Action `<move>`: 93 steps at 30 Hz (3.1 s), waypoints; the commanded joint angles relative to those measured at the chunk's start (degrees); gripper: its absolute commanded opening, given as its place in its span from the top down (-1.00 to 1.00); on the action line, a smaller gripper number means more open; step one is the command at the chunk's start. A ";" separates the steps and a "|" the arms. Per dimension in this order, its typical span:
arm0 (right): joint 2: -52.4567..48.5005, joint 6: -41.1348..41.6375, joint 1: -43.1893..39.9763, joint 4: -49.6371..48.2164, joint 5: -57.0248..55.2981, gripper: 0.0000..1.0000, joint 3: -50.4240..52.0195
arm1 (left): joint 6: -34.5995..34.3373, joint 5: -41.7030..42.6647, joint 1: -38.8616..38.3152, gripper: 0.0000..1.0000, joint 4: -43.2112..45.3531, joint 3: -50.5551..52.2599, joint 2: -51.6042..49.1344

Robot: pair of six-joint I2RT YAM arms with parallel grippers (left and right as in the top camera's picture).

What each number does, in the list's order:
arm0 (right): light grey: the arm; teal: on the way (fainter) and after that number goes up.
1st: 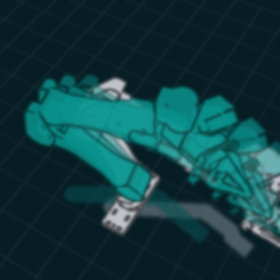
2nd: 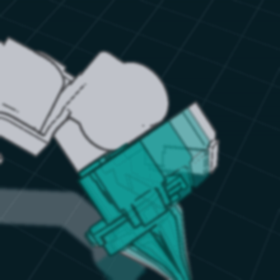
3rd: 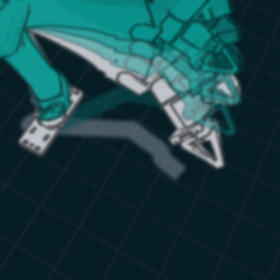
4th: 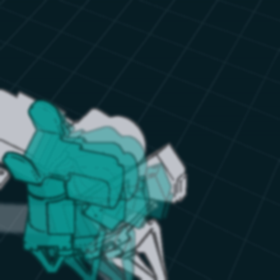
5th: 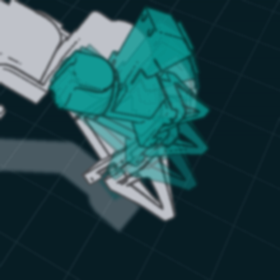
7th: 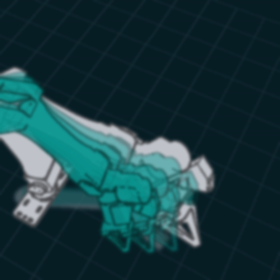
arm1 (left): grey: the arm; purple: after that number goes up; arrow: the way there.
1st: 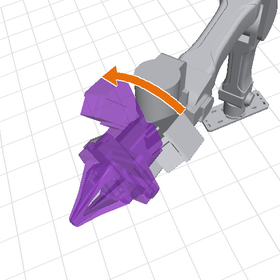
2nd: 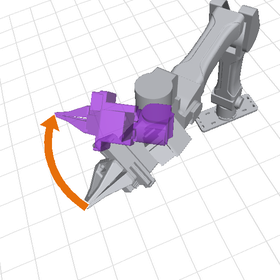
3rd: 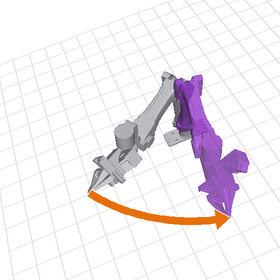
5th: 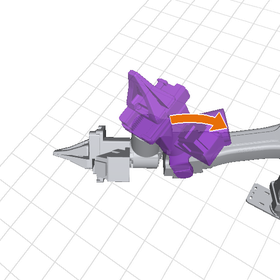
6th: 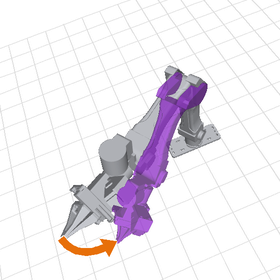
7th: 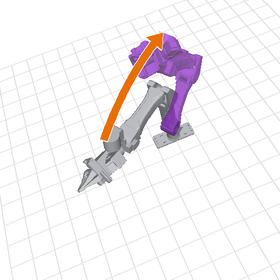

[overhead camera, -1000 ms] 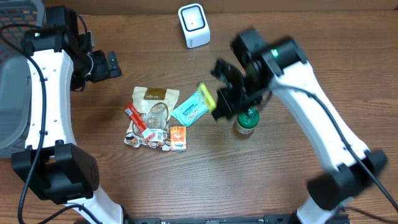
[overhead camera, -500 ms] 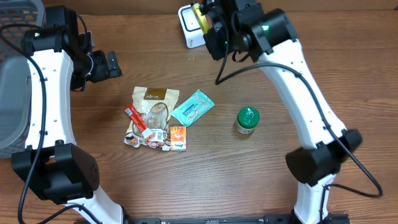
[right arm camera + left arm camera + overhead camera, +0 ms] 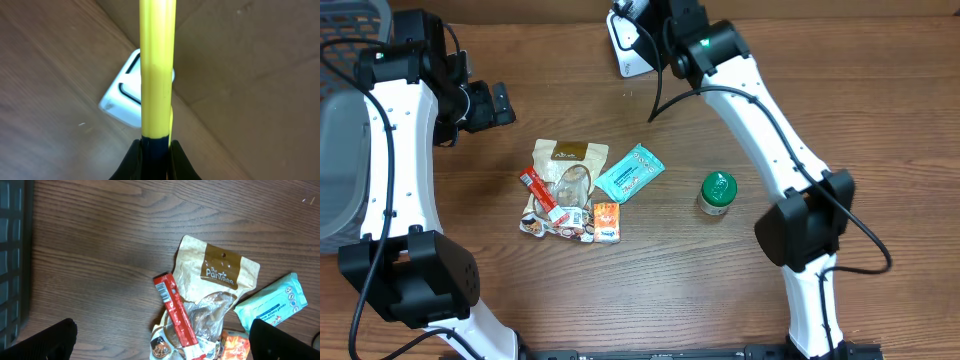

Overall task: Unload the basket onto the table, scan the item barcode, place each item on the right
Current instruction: 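Carry the highlighter to the white scanner and hold it under it, then move the highlighter right and release it on the table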

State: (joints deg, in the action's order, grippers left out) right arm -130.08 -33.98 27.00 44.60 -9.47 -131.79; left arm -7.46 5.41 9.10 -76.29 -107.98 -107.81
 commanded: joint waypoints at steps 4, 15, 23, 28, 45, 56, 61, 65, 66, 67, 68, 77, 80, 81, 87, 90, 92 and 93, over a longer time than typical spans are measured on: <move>-6.03 -5.79 -0.39 -9.70 -8.55 0.93 -0.55 | 0.66 0.39 -0.17 -1.00 0.09 0.15 0.26; -14.71 -16.87 -1.16 -26.53 -16.96 0.93 -0.55 | 0.66 0.39 -0.17 -1.00 0.09 0.15 0.26; -19.76 -24.81 -1.27 -29.11 -18.99 0.93 -0.55 | 0.66 0.39 -0.17 -1.00 0.09 0.15 0.26; -20.06 -24.83 -1.25 -29.38 -19.74 0.93 -0.55 | 0.66 0.39 -0.17 -0.99 0.09 0.15 0.26; -20.09 -24.83 -1.14 -27.12 -24.85 0.93 -0.52 | 0.66 0.39 -0.17 -0.99 0.09 0.15 0.26; -14.32 -11.47 -1.11 -23.06 -19.23 0.93 -0.55 | 0.66 0.39 -0.17 -1.00 0.09 0.15 0.26; -6.14 -4.11 -1.27 -15.74 -16.94 0.93 -0.55 | 0.66 0.39 -0.17 -1.00 0.09 0.15 0.26; 0.79 2.69 -1.86 -8.11 -15.85 0.93 -0.57 | 0.66 0.39 -0.17 -1.00 0.09 0.15 0.26; 2.40 4.63 -2.21 -6.36 -15.89 0.93 -0.57 | 0.66 0.39 -0.17 -0.99 0.09 0.15 0.26; 4.28 7.13 -2.84 -4.17 -15.89 0.93 -0.57 | 0.66 0.39 -0.17 -1.00 0.09 0.15 0.26; 5.81 9.46 -3.52 -2.27 -15.87 0.92 -0.57 | 0.66 0.39 -0.17 -0.99 0.09 0.15 0.26; 14.62 33.86 -17.07 24.72 -5.14 0.92 -0.57 | 0.66 0.39 -0.17 -1.00 0.09 0.15 0.26; 13.97 36.30 -24.39 33.75 3.30 0.93 -0.35 | 0.66 0.39 -0.17 -1.00 0.09 0.15 0.26; 13.51 36.35 -26.47 35.93 6.34 0.93 0.11 | 0.66 0.39 -0.17 -1.00 0.09 0.15 0.26; 11.52 33.92 -36.57 43.50 17.68 0.93 8.79 | 0.66 0.39 -0.17 -1.00 0.09 0.15 0.26; 11.39 33.94 -39.50 40.06 18.51 0.92 17.49 | 0.63 0.39 -0.17 -0.99 0.09 0.15 0.26; 11.39 33.92 -40.68 36.26 18.58 0.92 23.87 | 0.66 0.39 -0.17 -0.99 0.09 0.15 0.26; 11.37 33.88 -41.03 34.05 18.56 0.92 26.88 | 0.66 0.39 -0.17 -1.00 0.09 0.15 0.26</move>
State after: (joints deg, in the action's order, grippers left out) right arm -117.67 -0.38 -13.32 80.68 5.98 -110.63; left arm -7.46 5.39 9.10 -76.29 -107.98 -107.81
